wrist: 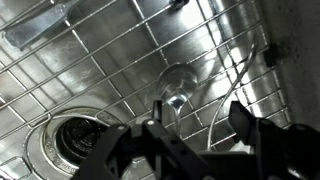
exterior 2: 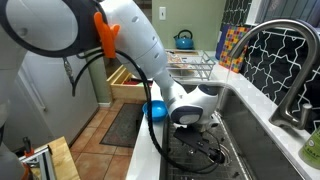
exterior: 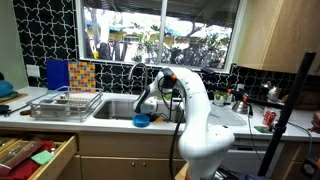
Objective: Remove the blue bowl from the sink, put it on the edge of the sink, remove the silver spoon from the sink and put it on the blue bowl
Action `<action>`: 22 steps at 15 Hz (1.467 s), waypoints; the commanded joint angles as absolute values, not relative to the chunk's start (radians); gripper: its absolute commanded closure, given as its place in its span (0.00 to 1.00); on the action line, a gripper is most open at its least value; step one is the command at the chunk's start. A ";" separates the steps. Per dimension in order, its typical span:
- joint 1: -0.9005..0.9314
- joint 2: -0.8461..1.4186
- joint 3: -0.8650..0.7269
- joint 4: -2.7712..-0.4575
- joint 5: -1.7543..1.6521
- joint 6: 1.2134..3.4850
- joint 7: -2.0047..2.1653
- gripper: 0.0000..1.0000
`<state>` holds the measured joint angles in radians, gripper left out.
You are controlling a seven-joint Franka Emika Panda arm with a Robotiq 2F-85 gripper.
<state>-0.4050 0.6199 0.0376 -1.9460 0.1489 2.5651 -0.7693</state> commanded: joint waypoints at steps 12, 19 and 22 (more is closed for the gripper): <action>-0.451 0.743 0.080 -1.810 0.161 2.559 -0.820 0.73; -0.458 0.758 0.093 -1.792 0.159 2.556 -0.831 1.00; -0.453 0.756 0.089 -1.791 0.155 2.547 -0.830 0.98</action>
